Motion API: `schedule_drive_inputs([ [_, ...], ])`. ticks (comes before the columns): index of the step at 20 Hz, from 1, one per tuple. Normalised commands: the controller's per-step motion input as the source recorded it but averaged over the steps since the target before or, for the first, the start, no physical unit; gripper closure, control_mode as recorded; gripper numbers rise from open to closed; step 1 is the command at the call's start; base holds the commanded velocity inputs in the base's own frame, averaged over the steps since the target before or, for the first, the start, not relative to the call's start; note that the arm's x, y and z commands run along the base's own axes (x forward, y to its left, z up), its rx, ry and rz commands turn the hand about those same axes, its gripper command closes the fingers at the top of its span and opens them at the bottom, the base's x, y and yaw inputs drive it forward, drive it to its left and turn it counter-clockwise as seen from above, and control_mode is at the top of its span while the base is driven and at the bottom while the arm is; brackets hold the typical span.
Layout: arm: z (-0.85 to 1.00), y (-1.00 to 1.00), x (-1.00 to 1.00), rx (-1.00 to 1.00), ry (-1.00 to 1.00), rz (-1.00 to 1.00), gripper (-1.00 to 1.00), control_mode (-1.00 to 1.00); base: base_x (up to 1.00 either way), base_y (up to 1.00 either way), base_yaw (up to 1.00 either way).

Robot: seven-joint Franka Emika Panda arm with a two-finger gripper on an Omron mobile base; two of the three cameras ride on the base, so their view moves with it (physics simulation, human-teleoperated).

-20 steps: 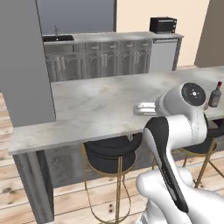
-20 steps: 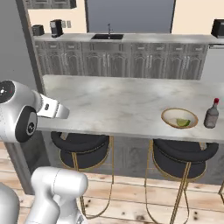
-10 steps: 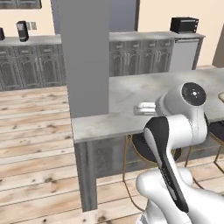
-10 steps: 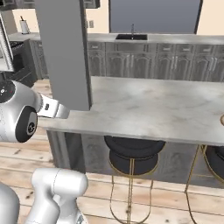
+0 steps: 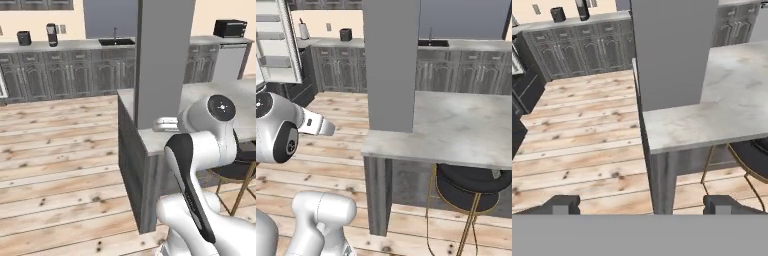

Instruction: There is a bowl on the dining counter. Grab a lemon wedge from the fridge and place it in the bowl. Then get the liquor bottle and glass cup from the cabinet and place them next to the bowl.

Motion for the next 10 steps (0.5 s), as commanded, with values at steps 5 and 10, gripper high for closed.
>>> schedule_drive_inputs([
  [5,0.0,0.0,0.0,0.0,0.0,0.0,-1.0,1.0,0.54,1.0,0.0],
  [10,0.0,0.0,0.0,0.0,0.0,0.0,-1.0,1.0,0.83,0.83,0.0],
])
